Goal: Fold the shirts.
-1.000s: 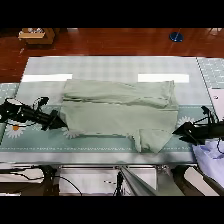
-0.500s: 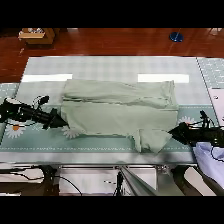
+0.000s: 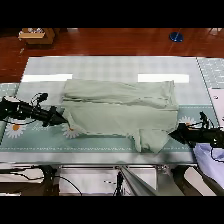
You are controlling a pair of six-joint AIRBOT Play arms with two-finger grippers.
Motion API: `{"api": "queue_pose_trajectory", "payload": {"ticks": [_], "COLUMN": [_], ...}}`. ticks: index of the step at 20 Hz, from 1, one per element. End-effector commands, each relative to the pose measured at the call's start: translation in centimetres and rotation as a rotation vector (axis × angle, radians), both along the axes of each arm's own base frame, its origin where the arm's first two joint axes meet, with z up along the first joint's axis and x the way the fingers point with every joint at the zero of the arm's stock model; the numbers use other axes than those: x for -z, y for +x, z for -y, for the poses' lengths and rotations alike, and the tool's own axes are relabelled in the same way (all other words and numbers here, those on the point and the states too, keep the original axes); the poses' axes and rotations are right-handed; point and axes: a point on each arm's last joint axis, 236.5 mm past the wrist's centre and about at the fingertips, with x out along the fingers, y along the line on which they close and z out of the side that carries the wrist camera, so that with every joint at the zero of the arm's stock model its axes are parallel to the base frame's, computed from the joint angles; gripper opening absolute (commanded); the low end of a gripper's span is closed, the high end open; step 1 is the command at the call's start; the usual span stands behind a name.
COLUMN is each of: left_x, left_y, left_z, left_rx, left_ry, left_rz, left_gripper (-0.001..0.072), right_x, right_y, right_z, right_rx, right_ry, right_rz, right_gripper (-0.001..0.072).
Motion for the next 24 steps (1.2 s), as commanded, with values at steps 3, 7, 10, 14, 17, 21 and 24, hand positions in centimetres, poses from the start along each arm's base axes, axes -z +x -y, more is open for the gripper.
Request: {"api": "queue_pose_trajectory", "payload": {"ticks": [3,7,10,14,17,21,24], "left_x": [-0.3,-6.8,-13.2,-16.8,-16.2,-12.8,-11.0], "left_y": [0.3,4.4,9.2,14.6,17.3,19.9,22.5], "left_z": [0.1,1.3,0.7,-1.9,-2.9,-2.1,-0.5], "left_rx": [-0.009,-0.019,-0.071,-0.169,-0.238,-0.268,-0.252], "left_ry": [-0.010,-0.119,-0.106,0.010,0.077,0.024,-0.023], "left_rz": [0.010,0.234,0.465,0.623,0.667,0.600,0.568], "left_gripper": [0.0024,0.0023,0.0023,0.0023,0.0022,0.0023,0.0023], "right_x": [-0.5,-6.5,-13.3,-17.2,-16.4,-14.1,-12.1], "right_y": [-1.0,4.5,11.1,18.8,22.5,26.4,28.0], "right_z": [-1.0,-1.9,-2.0,1.8,3.2,4.7,5.5], "right_rx": [-0.076,-0.083,-0.071,-0.005,0.029,0.061,0.076], "right_ry": [0.034,0.136,0.131,-0.153,-0.125,-0.091,-0.098], "right_rz": [0.002,0.238,0.482,0.633,0.612,0.583,0.556], "right_gripper": [0.0019,0.0019,0.0019,0.0018,0.0018,0.0018,0.0018]}}
